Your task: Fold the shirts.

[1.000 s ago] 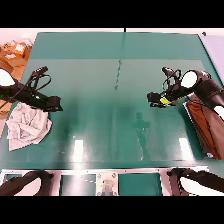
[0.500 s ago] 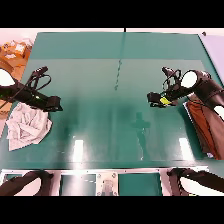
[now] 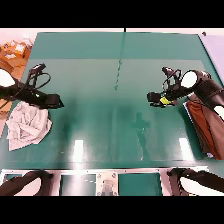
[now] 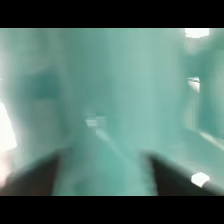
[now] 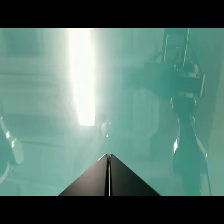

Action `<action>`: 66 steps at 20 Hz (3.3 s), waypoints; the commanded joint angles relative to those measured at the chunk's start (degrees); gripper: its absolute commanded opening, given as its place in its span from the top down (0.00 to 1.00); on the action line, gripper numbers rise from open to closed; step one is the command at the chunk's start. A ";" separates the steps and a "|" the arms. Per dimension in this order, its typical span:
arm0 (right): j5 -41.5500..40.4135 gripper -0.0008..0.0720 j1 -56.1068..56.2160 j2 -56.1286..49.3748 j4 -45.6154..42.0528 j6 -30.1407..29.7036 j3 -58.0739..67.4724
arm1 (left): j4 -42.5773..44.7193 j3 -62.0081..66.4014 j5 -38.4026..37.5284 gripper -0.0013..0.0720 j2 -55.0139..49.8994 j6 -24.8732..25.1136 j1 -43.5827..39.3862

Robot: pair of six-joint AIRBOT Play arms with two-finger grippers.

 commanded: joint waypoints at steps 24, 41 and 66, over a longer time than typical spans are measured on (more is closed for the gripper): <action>-8.22 0.97 -0.24 2.51 0.20 0.02 0.04 | 17.16 13.73 -3.28 0.95 -8.44 -6.64 12.72; -1.77 0.67 -9.14 13.68 1.75 0.02 0.44 | -3.91 31.47 7.50 0.00 -20.76 -14.25 -39.74; -13.86 0.53 4.79 -7.48 45.48 -25.55 -12.74 | 12.37 5.14 3.52 0.02 -23.80 -9.20 8.94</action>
